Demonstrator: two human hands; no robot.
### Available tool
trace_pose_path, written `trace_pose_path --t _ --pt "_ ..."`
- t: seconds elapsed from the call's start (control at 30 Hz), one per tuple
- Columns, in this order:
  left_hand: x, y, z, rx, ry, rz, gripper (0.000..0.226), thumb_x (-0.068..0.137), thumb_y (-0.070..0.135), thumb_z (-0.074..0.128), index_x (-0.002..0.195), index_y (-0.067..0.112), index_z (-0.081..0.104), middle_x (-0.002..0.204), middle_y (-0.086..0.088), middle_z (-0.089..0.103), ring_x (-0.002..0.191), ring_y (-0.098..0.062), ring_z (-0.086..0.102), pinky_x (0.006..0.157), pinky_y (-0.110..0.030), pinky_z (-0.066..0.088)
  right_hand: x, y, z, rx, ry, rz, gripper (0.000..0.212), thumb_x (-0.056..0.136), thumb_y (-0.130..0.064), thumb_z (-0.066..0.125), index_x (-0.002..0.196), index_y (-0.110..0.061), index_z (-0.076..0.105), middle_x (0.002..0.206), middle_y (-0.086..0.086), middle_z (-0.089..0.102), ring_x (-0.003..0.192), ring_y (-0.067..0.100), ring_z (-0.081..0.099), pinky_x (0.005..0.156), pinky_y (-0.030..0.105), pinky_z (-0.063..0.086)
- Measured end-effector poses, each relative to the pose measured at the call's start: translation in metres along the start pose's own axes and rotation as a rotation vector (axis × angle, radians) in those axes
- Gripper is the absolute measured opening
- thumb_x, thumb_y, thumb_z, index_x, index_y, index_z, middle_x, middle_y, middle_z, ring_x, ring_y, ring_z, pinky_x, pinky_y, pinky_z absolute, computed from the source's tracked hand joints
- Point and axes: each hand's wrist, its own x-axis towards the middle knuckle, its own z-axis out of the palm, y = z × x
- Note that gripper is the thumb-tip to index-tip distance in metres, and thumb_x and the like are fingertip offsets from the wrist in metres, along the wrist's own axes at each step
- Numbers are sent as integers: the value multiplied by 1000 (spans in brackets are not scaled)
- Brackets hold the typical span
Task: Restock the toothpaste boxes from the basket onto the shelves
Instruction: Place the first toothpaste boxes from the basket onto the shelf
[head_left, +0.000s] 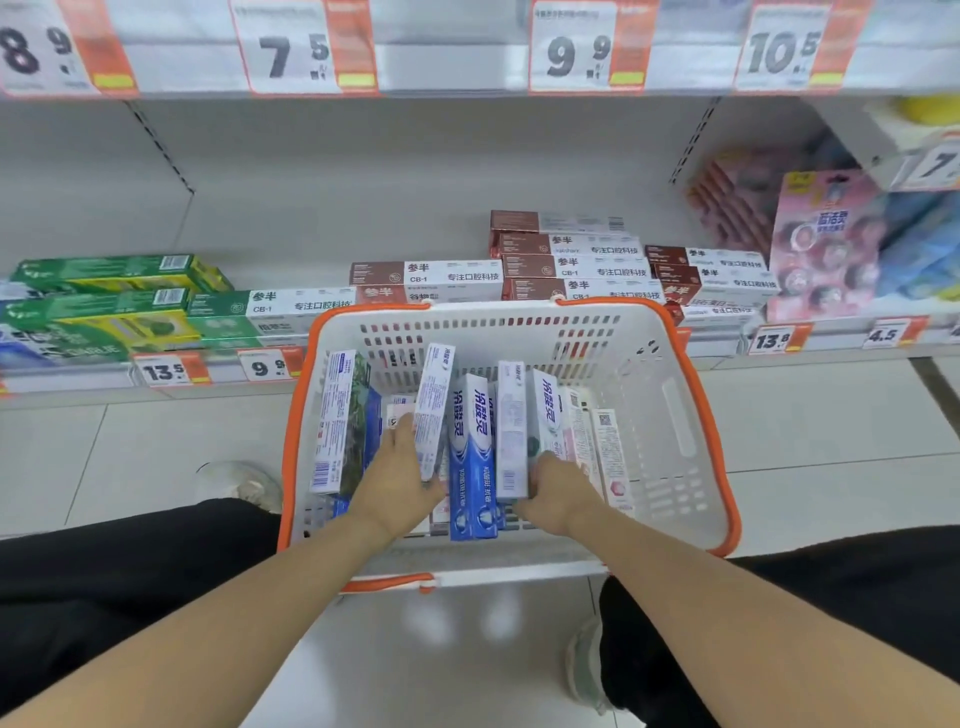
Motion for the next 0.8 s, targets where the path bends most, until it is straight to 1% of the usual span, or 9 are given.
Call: trace_pose_path --t 0.1,0.17,0.27,0.4,0.5,0.6,0.67,0.73,0.8 --pt "5 4 -6 -155 -69 -174 48 80 24 80 115 13 48 106 0 64 86 -12 61 67 -24 48 0 -16 10 237 -11 64 93 72 -36 82 143 -9 29 121 5 62 109 25 63 92 39 56" --pt "7 -4 -10 -253 -165 -253 44 75 21 83 111 10 59 103 -5 70 83 -11 63 66 -25 50 -1 -24 14 293 26 91 105 76 -42 79 152 -8 15 134 9 57 116 28 60 96 38 53" --pt "3 -15 -17 -451 -252 -378 65 65 16 83 124 4 58 115 -11 70 100 -21 69 87 -37 57 -2 -25 15 215 100 69 74 87 -36 72 140 -6 29 116 8 62 97 26 63 81 36 55" --pt "-7 -10 -33 -681 -396 -445 31 89 1 67 120 3 61 114 -12 74 106 -21 70 88 -32 56 -6 -33 -17 137 -16 93 55 88 -29 72 128 -5 44 102 7 65 90 23 67 65 30 56" --pt "-11 3 -56 -726 -451 -379 38 85 -4 69 121 3 59 112 -13 74 107 -24 71 95 -36 55 -13 -49 -77 117 -180 81 33 86 -29 73 101 -2 63 88 13 75 81 27 76 70 34 63" --pt "-13 31 -82 -544 -292 -233 56 71 -6 79 120 9 57 107 -11 75 95 -22 74 89 -38 58 -35 -72 -152 69 -268 66 32 88 -27 65 104 0 64 87 18 77 78 27 77 79 43 63" --pt "-14 55 -99 -561 -208 -182 45 79 0 78 118 8 58 107 -13 74 91 -23 75 87 -42 60 -53 -84 -197 26 -295 23 30 89 -26 59 104 -1 68 88 18 77 84 30 76 84 46 61" --pt "-17 79 -116 -671 -225 -164 37 84 8 75 116 3 56 104 -16 75 93 -27 75 92 -47 58 -68 -87 -229 70 -274 -27 32 90 -23 54 105 0 70 89 21 76 85 36 75 85 48 60" --pt "-20 98 -134 -778 -281 -138 35 85 9 74 111 5 52 105 -18 75 98 -31 73 93 -50 56 -79 -81 -244 250 -288 -74 33 92 -21 50 111 -1 67 95 24 75 90 40 74 86 48 59"
